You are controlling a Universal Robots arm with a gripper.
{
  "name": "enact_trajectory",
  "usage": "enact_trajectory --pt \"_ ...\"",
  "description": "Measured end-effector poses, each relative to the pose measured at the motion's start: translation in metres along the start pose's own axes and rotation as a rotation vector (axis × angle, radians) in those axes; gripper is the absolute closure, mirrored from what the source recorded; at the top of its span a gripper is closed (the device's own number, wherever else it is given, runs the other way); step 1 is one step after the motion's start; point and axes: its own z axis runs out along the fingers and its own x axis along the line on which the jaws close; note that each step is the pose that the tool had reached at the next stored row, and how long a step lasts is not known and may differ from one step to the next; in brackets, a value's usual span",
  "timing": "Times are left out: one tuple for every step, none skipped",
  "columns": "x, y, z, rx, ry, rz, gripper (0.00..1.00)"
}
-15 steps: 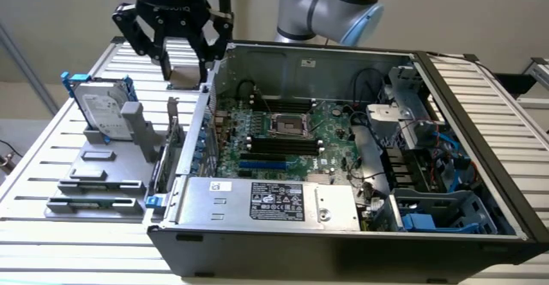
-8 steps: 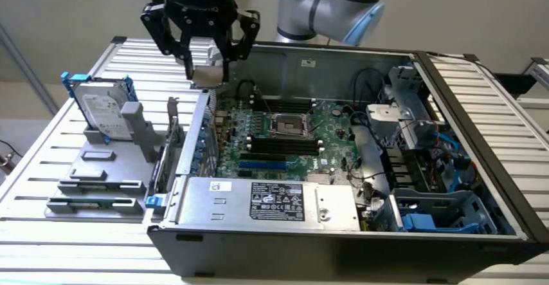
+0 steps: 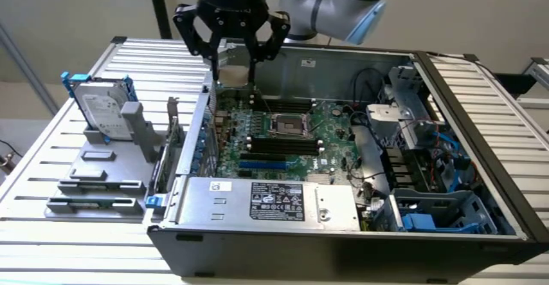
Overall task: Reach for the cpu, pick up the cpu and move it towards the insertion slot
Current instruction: 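Pick up the cpu and move it towards the insertion slot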
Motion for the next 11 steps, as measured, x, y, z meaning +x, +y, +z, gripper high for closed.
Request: enact_trajectory --pt "-0.004 0.0000 -0.0002 0.0000 0.0000 0.000 0.45" --pt "-0.009 0.0000 -0.0003 -0.0001 0.0000 0.000 0.45" --pt "-0.014 0.0004 -0.0004 -0.0001 0.0000 0.000 0.45" --pt "-0.018 0.0010 -0.0004 -0.0001 0.0000 0.000 0.45" --pt "-0.023 0.0018 -0.0004 -0.0001 0.0000 0.000 0.45" --pt "-0.027 0.0027 -0.0004 -0.0001 -0.0001 0.000 0.45" --pt "-0.032 0.0041 -0.0003 -0.0001 0.0000 0.000 0.45" --pt "-0.035 0.0058 -0.0001 -0.0001 0.0000 0.000 0.45" --pt "-0.038 0.0081 0.0002 0.0000 0.0000 0.000 0.45" --pt "-0.041 0.0115 0.0009 -0.0001 -0.0001 0.000 0.45" --pt "-0.042 0.0153 0.0016 0.0000 -0.0001 0.000 0.45"
